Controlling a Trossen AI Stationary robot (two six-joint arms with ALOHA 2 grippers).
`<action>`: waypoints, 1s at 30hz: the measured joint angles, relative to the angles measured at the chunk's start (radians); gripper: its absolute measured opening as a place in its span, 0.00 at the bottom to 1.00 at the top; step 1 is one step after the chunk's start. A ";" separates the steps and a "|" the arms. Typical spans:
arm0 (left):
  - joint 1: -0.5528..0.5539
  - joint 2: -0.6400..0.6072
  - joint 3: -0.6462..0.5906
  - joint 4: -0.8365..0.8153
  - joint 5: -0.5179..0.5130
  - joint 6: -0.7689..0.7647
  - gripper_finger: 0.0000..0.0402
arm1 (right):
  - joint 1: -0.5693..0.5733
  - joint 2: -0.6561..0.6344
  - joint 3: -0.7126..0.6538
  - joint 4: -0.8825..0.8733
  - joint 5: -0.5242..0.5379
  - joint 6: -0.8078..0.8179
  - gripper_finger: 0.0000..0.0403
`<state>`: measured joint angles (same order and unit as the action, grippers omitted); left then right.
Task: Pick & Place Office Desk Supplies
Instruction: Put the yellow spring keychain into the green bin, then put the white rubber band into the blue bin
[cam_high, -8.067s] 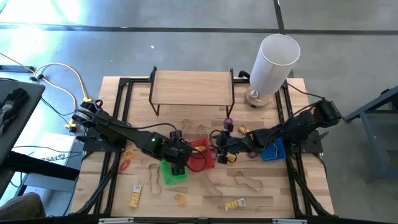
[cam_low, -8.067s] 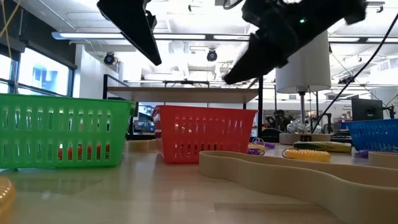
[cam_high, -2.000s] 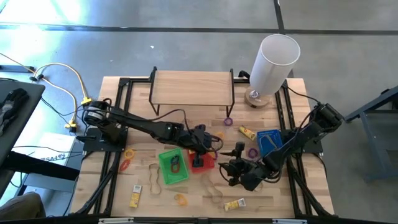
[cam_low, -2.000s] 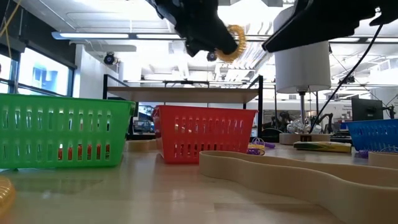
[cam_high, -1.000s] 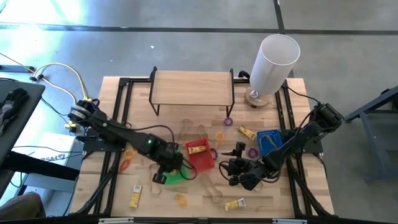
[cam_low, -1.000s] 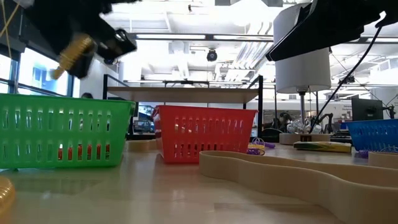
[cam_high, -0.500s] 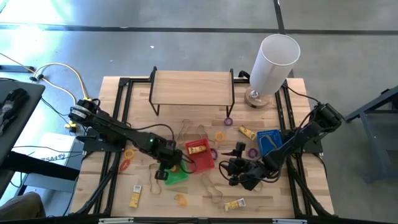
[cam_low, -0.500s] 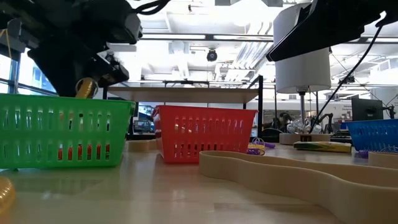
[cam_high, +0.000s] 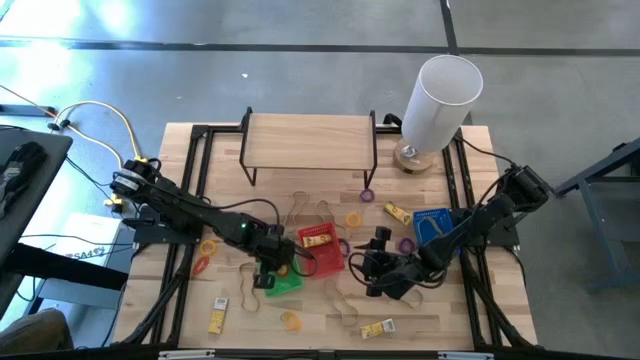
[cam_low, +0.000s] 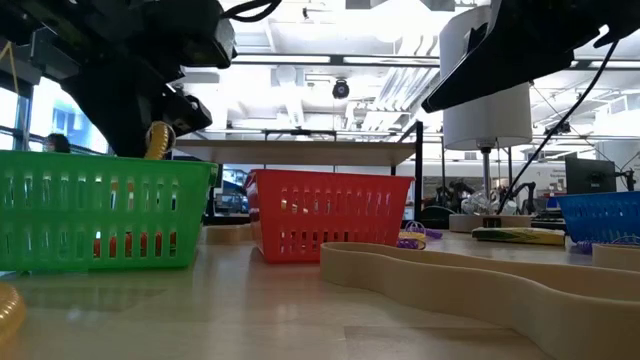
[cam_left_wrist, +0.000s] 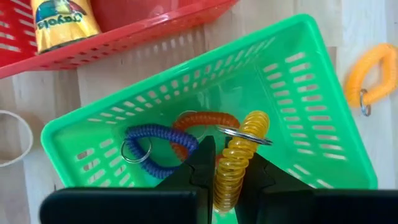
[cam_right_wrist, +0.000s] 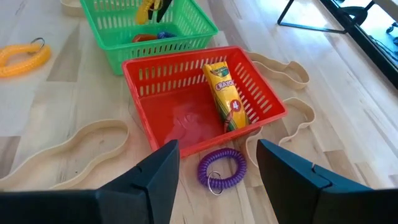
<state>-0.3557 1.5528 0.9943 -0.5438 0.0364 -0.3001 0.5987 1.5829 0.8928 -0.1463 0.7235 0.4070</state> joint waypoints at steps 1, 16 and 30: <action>0.000 0.000 0.000 0.000 -0.004 -0.004 0.07 | 0.000 0.000 0.000 0.000 0.000 0.000 0.50; -0.042 0.000 0.000 -0.001 -0.127 -0.074 0.11 | 0.001 0.000 0.000 -0.008 0.002 -0.003 0.50; -0.033 -0.010 0.002 -0.004 -0.163 -0.083 0.36 | 0.001 -0.035 -0.001 -0.015 -0.109 -0.006 0.50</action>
<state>-0.3889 1.5426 0.9962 -0.5473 -0.1265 -0.3829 0.6002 1.5481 0.8921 -0.1609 0.6147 0.4014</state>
